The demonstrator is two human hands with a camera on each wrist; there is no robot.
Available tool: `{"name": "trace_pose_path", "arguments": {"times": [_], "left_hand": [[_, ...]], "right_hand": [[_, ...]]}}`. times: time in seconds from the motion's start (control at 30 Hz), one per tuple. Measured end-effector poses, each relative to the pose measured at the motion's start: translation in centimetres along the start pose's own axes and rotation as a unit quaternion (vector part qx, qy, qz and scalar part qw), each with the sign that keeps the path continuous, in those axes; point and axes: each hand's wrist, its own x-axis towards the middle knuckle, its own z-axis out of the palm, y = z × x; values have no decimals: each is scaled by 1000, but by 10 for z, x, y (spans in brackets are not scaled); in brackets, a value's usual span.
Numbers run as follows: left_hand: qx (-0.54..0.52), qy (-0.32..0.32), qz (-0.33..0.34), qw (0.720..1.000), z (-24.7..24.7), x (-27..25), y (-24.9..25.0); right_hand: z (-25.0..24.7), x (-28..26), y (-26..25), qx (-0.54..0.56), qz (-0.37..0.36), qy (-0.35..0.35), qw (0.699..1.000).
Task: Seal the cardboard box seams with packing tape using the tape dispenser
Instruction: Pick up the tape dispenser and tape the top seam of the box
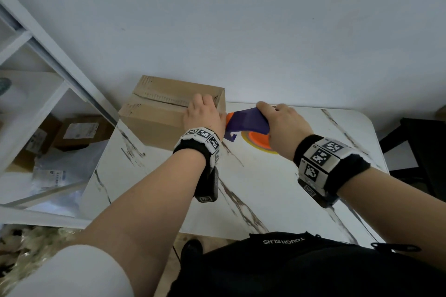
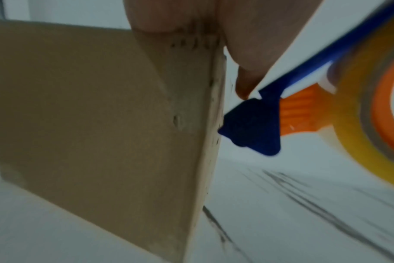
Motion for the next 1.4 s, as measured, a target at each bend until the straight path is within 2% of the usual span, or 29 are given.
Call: {"name": "trace_pose_path", "arguments": {"times": [0.1,0.23,0.63,0.73,0.83,1.0,1.1,1.17,1.33,1.4], "left_hand": [[39,28,-6,999,8,4,1],[53,-59,0,997,14,9,-2],[62,-112,4,992,5,13,-7],[72,-102,10,992,4,11,-7],[86,-97,20,991,6,9,-8],[72,-104,21,992,3,11,-10],[71,-109,42,991,-1,11,-13],[75,-112,63,989,-3,9,-18],[61,-143,144,977,-14,-2,-35],[49,-163,170,971,-20,-6,-42]], "right_hand": [[-1,5,-13,-37,-12,-8,999],[-8,11,-23,-84,-8,-5,996],[-26,41,-44,-180,-40,-13,983],[-11,42,-35,-225,-53,-52,971],[19,32,-8,-184,4,-90,979],[35,29,4,-132,35,-41,990],[38,27,5,-80,73,-7,994],[44,22,4,-86,84,12,993],[70,13,1,-132,43,87,987],[73,10,-2,-129,17,68,989]]}}
